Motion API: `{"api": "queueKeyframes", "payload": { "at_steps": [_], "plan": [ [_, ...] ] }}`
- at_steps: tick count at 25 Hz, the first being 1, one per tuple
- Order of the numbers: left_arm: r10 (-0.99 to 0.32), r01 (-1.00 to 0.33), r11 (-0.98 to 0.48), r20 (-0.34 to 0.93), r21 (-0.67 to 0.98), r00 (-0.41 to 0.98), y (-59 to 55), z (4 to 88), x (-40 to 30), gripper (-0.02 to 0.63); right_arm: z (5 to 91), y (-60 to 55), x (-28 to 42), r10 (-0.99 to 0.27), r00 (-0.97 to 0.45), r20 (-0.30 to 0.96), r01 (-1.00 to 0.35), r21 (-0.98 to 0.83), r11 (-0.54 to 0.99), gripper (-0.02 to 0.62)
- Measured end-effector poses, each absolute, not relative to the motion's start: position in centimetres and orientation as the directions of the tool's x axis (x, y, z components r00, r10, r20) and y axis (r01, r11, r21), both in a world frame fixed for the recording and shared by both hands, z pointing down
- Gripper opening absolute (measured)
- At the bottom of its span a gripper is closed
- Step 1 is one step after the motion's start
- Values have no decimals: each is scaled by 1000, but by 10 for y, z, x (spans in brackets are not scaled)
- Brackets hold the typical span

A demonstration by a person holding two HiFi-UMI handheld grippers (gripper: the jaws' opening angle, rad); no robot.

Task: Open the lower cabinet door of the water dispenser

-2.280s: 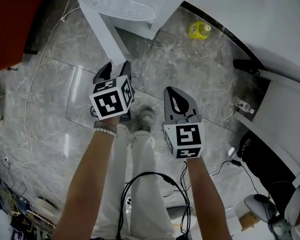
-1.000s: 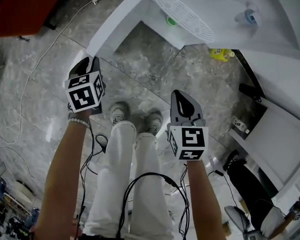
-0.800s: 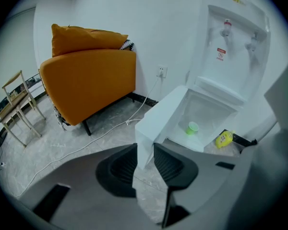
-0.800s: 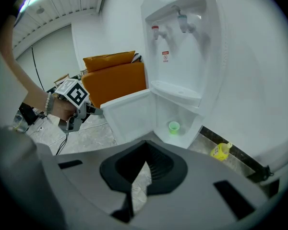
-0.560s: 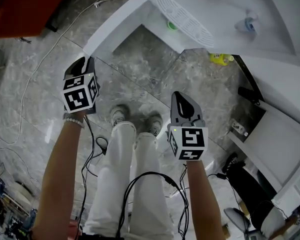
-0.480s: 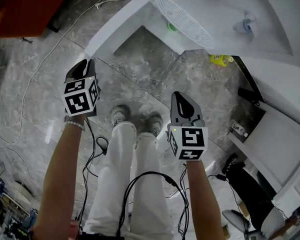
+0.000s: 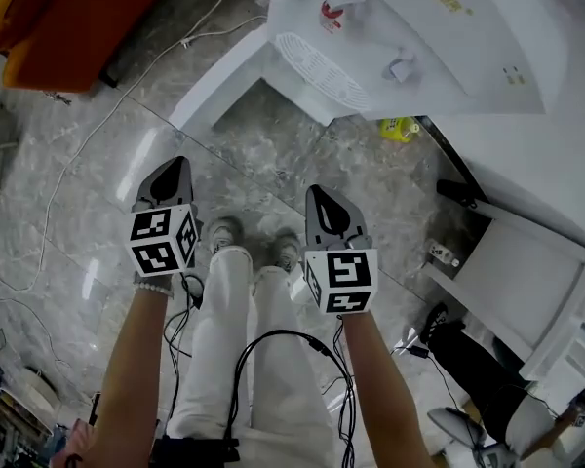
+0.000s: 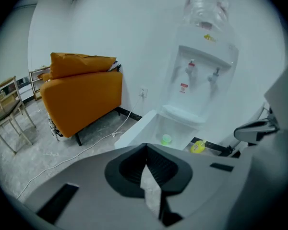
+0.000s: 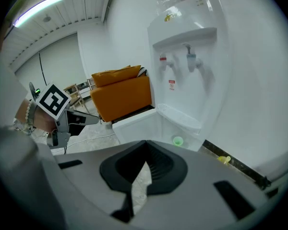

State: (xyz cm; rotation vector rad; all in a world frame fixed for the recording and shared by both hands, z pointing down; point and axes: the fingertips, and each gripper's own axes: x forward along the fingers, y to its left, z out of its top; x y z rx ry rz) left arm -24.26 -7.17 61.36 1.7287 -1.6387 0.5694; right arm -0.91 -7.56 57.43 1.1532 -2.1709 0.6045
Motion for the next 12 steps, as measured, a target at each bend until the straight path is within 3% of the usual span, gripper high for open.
{"api": "queueKeyframes", "payload": {
  "at_steps": [12],
  "plan": [
    [-735,-952,-163,611,261,293,-61,473,-191,12,467,-70,-1,-638,-460,618,-867,-157,473,3]
  ]
}}
